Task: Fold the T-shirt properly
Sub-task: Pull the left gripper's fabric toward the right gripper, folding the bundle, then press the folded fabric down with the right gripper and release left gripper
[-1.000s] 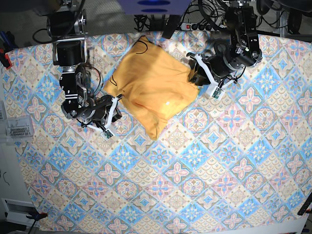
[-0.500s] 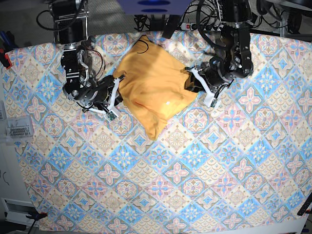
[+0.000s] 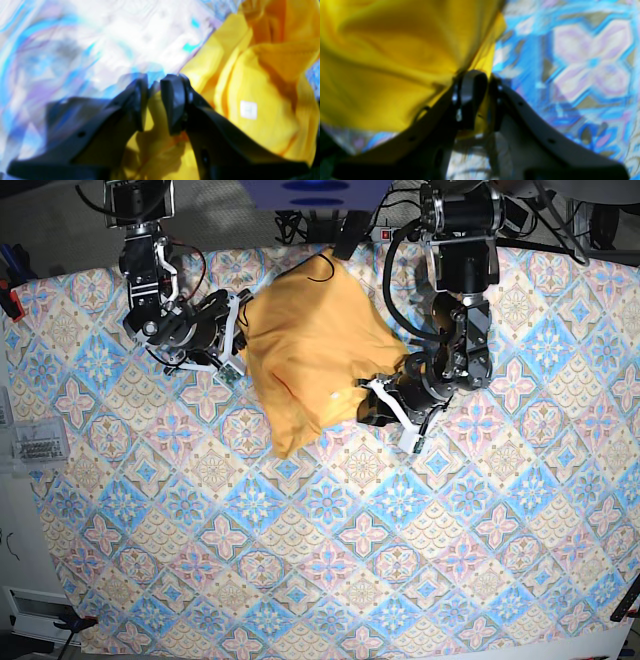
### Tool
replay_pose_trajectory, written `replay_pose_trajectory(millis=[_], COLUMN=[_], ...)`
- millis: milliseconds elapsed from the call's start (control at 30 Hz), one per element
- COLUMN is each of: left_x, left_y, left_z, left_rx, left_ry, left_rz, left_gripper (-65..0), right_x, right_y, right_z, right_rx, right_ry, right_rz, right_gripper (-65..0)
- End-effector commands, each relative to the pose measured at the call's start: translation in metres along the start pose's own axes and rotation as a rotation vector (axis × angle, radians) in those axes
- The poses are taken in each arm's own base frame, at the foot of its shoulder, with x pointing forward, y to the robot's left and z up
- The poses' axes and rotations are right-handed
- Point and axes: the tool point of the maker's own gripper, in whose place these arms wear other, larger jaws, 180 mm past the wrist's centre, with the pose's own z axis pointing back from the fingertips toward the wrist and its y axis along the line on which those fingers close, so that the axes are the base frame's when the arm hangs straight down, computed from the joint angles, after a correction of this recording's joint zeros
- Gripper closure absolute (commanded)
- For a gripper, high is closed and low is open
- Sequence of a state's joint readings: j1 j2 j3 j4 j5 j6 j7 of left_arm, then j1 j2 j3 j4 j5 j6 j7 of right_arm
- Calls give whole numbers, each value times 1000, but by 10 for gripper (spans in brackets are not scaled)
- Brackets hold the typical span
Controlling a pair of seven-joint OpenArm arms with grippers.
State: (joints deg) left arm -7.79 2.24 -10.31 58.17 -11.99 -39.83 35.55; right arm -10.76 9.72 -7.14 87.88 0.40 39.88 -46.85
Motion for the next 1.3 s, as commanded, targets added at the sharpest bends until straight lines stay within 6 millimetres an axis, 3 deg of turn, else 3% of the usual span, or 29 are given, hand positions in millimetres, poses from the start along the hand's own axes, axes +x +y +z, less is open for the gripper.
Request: replay_pose_trajectory(millis=[0,333,433,533,700,833,967,1267], left_x=[8,33,45,60,65,59,48,30], left_y=[1,-10,-19,-19,-22,-25,-10,17], left_z=[-3,-14,-18,-9,17,38,59,76], left_rx=[-1,-29,-45,-31,15,49,106,177], left_ry=[-2,-49,-69,-108,-92,-98,-108,-86], left_rz=[-15,-13,-15,-52,-140,-181,-153,-85], left_gripper=[-136,-136,-136,-136,-136,-136,-136,-136], right_x=[9,21,28,44,65,86,100,131], right_y=[-7,-8,-19,-38,-38,-5,29,92], right_z=[7,17,26,47,61,53,47,41], right_rx=[-22,-43,-81,-155,-182,-108,-33,100], right_ry=[-19,-50,-82,-140,-196,-227,-249,-311], right_rz=[17,46,37,38,73,157,234,360], right_gripper=[-98,-98,-98,-98,-98,-98,-98,-98])
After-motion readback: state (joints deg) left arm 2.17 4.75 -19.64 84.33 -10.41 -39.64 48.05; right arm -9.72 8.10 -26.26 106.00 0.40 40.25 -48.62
